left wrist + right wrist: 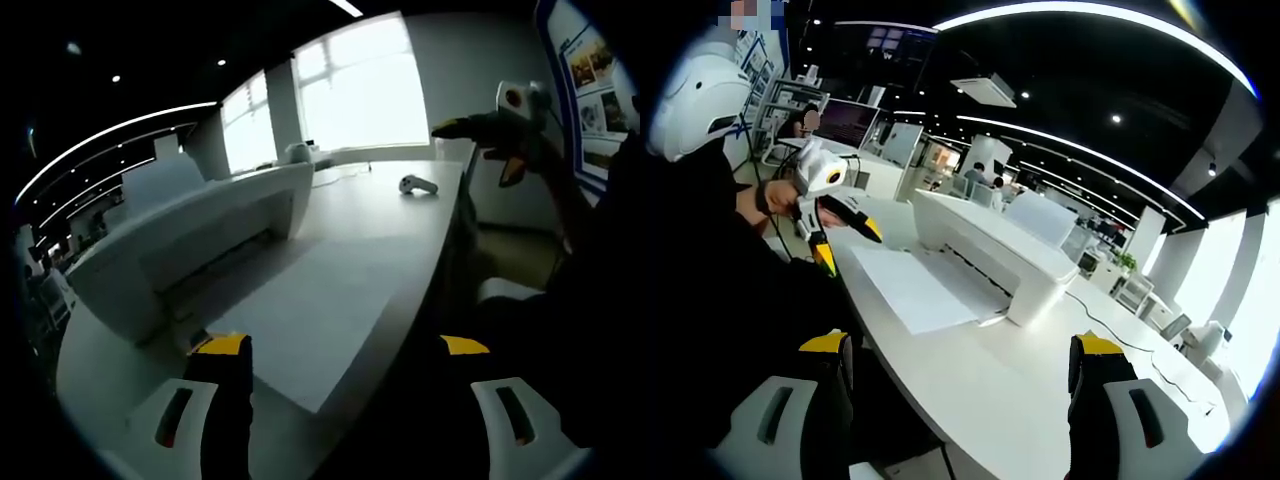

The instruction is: Remove the paper from the printer output slot and place it on top of the printer

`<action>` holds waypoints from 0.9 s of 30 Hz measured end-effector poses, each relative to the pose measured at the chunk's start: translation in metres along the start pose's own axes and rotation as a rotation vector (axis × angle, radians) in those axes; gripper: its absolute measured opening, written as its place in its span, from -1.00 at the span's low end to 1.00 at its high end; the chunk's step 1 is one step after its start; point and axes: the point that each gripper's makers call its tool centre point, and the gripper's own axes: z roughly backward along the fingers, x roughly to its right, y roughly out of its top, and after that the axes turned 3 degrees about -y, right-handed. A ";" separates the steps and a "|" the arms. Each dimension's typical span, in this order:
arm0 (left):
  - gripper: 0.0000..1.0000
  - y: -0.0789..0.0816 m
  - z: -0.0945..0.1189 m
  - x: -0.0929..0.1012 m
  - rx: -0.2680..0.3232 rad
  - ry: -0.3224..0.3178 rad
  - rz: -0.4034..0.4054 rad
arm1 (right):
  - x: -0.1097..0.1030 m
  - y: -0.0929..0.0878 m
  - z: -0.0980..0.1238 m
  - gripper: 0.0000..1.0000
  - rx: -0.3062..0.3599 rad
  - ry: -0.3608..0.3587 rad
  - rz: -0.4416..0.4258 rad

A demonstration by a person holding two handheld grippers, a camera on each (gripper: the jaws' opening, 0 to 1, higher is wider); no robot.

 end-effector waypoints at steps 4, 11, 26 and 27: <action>0.54 0.001 0.000 0.000 0.002 -0.001 0.001 | 0.000 0.000 0.000 0.68 -0.001 0.000 0.000; 0.54 -0.003 -0.002 -0.002 -0.006 0.001 0.002 | -0.001 0.000 0.000 0.68 0.000 0.001 0.002; 0.51 -0.001 -0.004 -0.004 0.005 0.008 0.009 | -0.001 -0.001 -0.001 0.68 -0.001 0.002 -0.001; 0.51 -0.001 -0.004 -0.004 0.006 0.008 0.008 | -0.001 -0.001 -0.001 0.68 -0.001 0.002 -0.001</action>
